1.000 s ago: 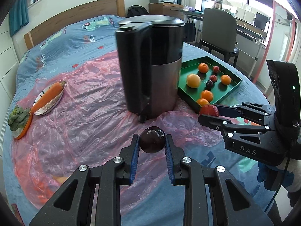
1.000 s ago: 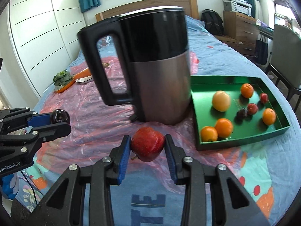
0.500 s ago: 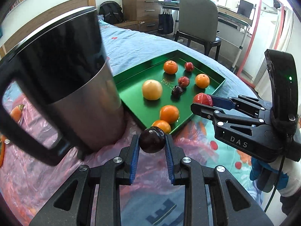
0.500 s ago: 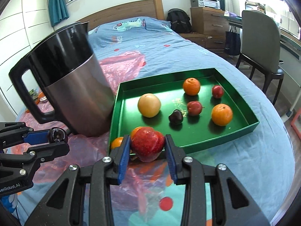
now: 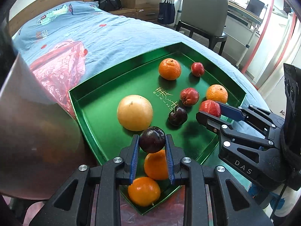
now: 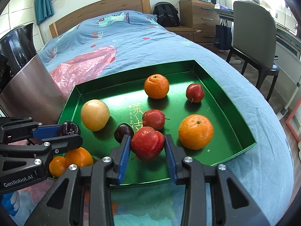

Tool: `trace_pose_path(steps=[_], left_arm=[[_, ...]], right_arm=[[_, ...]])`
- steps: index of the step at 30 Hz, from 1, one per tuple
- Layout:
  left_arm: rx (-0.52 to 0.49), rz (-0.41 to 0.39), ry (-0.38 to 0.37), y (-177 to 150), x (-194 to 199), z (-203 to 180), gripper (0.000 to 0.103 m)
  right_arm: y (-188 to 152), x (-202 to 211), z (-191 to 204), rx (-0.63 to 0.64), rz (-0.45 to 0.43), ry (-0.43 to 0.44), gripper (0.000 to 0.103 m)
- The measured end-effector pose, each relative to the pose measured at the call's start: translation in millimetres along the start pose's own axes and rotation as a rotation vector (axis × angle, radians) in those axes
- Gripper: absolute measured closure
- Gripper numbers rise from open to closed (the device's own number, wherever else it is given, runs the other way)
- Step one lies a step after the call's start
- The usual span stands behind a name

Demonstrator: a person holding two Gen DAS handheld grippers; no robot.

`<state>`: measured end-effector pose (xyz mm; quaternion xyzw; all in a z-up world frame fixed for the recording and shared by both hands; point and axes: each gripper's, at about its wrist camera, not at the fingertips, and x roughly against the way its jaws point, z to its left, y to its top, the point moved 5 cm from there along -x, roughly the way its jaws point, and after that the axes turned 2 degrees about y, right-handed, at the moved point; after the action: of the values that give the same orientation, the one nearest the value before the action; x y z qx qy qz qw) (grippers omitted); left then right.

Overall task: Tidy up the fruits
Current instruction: 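Open the left tool to drop the dark plum while the right tool releases the red plum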

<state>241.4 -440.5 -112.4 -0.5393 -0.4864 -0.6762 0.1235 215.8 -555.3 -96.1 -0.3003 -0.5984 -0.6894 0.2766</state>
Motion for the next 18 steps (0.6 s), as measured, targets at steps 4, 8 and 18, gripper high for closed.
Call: trace_pose_path(steps=[4,8,18], left_arm=[[0.0,0.018,-0.006,1,-15,-4,0.081],[0.001,0.036,0.0,0,-27,-6,0.081],[0.018,0.061,0.002,-2,-32,-3,0.08]], right_arm=[[-3,-12,-5,0.007,0.019,-0.001,0.094],[-5,-15,-3,0.024,0.024,-0.006,0.094],[-6,-16,0,0.048,0.058,-0.028,0.093]])
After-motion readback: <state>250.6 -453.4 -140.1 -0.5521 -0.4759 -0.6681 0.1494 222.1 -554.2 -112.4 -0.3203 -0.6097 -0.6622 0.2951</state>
